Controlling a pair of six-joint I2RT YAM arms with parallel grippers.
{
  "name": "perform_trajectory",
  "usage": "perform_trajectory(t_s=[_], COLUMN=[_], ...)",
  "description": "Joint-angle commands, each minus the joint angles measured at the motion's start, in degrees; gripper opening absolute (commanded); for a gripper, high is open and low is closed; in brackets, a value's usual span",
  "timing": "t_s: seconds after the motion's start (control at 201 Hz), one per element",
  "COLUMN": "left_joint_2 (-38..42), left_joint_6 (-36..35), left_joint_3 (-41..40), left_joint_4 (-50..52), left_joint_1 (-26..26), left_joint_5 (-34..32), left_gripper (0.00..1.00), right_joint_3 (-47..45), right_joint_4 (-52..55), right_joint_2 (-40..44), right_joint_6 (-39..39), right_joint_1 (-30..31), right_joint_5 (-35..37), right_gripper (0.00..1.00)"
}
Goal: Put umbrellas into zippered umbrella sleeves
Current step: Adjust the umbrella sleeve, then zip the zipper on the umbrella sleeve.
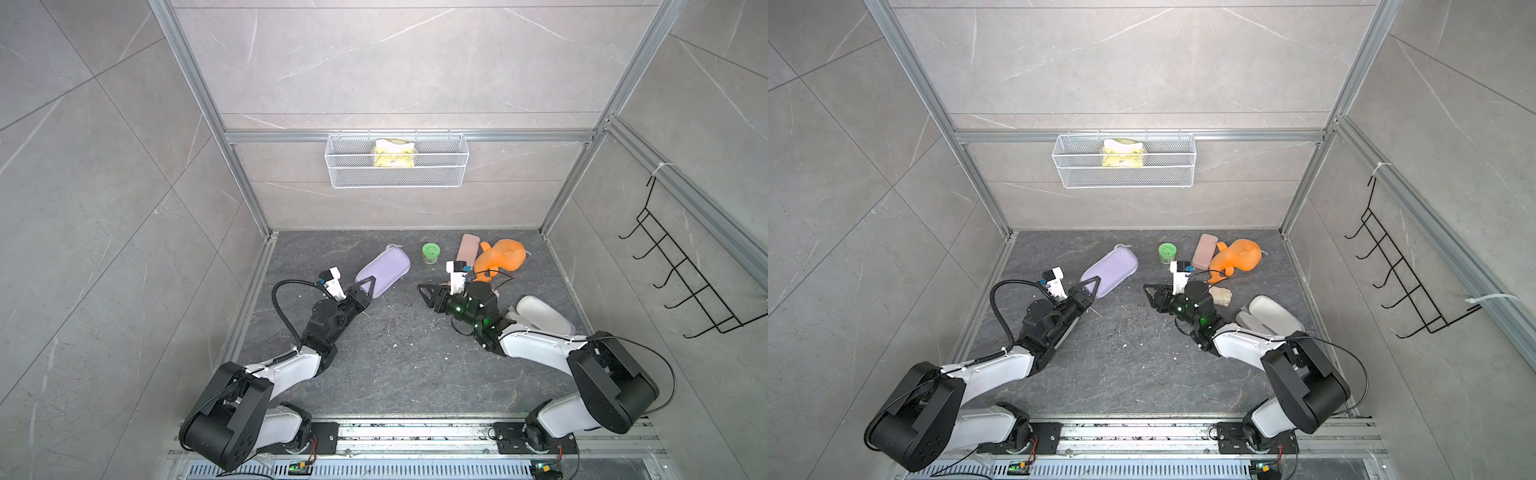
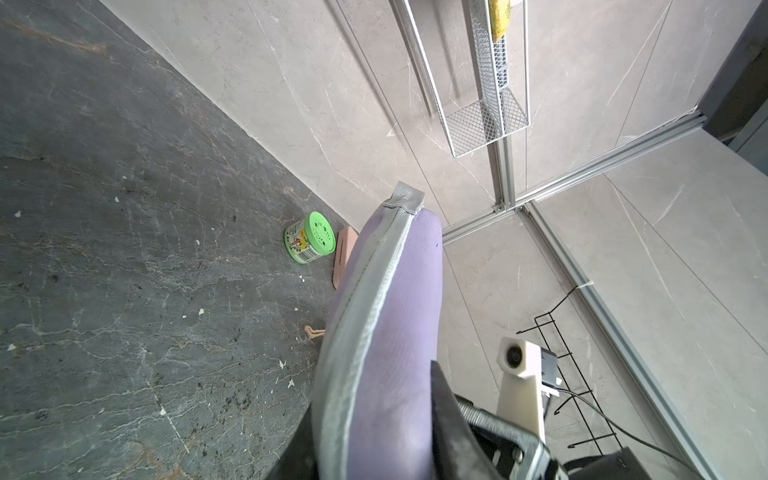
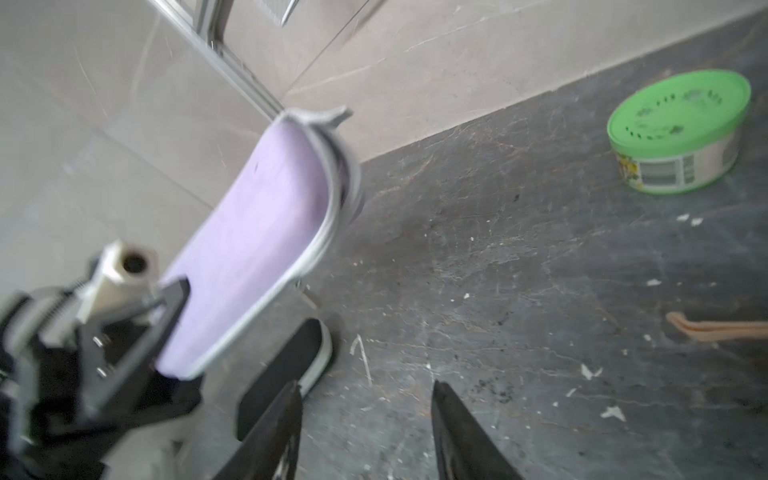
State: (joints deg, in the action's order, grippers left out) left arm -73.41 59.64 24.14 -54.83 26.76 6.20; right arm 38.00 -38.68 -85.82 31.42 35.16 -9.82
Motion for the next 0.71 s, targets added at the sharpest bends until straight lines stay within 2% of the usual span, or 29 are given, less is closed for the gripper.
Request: perform_trajectory(t_s=[0.0, 0.134, 0.329, 0.483, 0.702], left_joint_2=[2.77, 2.99, 2.89, 3.1, 3.45], left_joint_6=[-2.52, -2.73, -2.78, -2.74, -2.8], left_joint_3=[3.36, 3.59, 3.74, 3.89, 3.72], left_joint_4=[-1.45, -0.98, -1.29, -1.07, -0.55], left_joint_1=[0.47, 1.59, 2.57, 2.68, 2.68], left_joint_5=[1.11, 0.67, 0.11, 0.19, -0.09], left_gripper=[0.0, 0.0, 0.0, 0.0, 0.0], right_joint_3=[3.23, 7.6, 13.32, 14.18, 14.59], right_joint_4=[6.11, 4.66, 4.87, 3.63, 4.27], right_joint_2=[-1.37, -4.61, -9.23, -11.32, -12.06], right_joint_6=[-19.58, -22.89, -24.51, -23.87, -24.11], right_joint_1=[4.18, 6.85, 8.39, 8.57, 8.55], right_joint_5=[12.15, 15.38, 15.48, 16.07, 18.4], right_gripper=[0.52, 0.51, 0.45, 0.4, 0.37])
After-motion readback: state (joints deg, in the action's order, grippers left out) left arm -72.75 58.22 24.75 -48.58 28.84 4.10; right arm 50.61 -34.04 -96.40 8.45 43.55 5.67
